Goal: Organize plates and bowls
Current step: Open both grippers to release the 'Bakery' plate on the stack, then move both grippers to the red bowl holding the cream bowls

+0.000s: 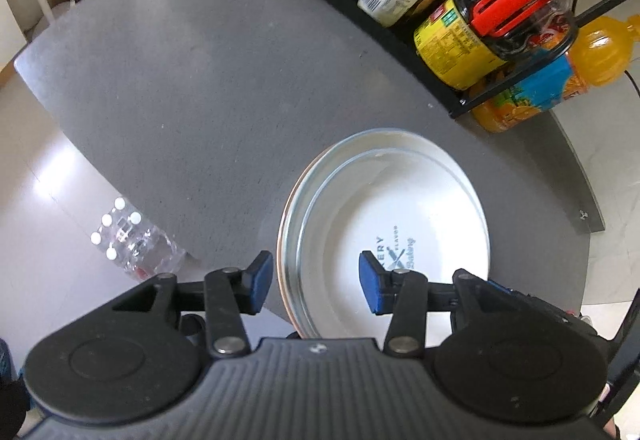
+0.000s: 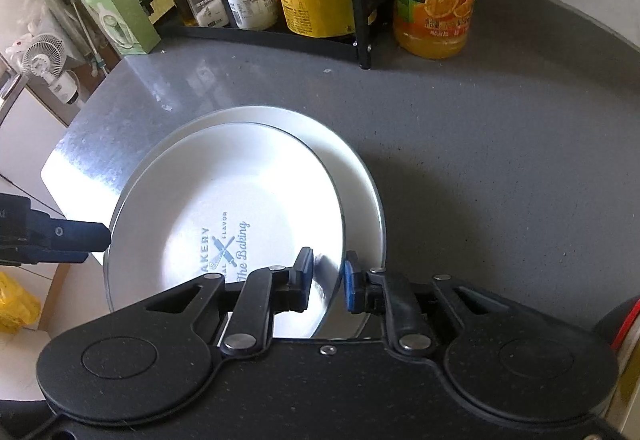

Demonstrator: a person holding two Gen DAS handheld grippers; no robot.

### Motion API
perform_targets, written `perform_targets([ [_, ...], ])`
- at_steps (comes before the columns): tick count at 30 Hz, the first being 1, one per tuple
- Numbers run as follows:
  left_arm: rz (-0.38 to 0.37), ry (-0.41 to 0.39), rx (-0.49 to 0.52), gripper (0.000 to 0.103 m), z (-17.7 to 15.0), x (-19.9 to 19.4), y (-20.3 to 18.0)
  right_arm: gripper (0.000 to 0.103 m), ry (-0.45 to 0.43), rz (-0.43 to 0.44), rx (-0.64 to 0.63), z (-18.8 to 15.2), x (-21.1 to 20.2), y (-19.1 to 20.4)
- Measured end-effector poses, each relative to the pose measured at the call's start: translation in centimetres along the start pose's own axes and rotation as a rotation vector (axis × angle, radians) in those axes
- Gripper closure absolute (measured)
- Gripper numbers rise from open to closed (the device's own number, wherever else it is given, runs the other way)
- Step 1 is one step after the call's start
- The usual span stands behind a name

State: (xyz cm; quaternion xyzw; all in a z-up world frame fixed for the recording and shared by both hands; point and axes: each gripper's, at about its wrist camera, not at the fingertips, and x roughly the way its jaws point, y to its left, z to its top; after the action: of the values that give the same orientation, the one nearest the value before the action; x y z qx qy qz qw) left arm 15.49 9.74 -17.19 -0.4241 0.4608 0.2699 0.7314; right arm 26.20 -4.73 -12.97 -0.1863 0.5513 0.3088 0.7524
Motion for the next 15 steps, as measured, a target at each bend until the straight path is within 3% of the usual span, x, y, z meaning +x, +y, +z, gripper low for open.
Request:
perform_targets([
  [5, 0.001, -0.015, 0.023, 0.055, 0.8, -0.8, -1.3, 0.081, -0.038, 0.017, 0.004, 0.5, -1.6, -0.8],
  [9, 0.013, -0.037, 0.074, 0.041, 1.4, -1.2, -3.6, 0.078, -0.063, 0.044, 0.048, 0.8, -3.6, -2.5],
  [12, 0.006, -0.043, 0.129, 0.030, 1.4, -1.1, -5.8, 0.067, -0.093, 0.051, 0.091, 0.5, -5.6, -4.1],
  [15, -0.016, -0.034, 0.187, 0.027, 1.3, -0.8, -8.4, 0.063, -0.113, 0.057, 0.167, -0.1, -7.4, -6.2],
])
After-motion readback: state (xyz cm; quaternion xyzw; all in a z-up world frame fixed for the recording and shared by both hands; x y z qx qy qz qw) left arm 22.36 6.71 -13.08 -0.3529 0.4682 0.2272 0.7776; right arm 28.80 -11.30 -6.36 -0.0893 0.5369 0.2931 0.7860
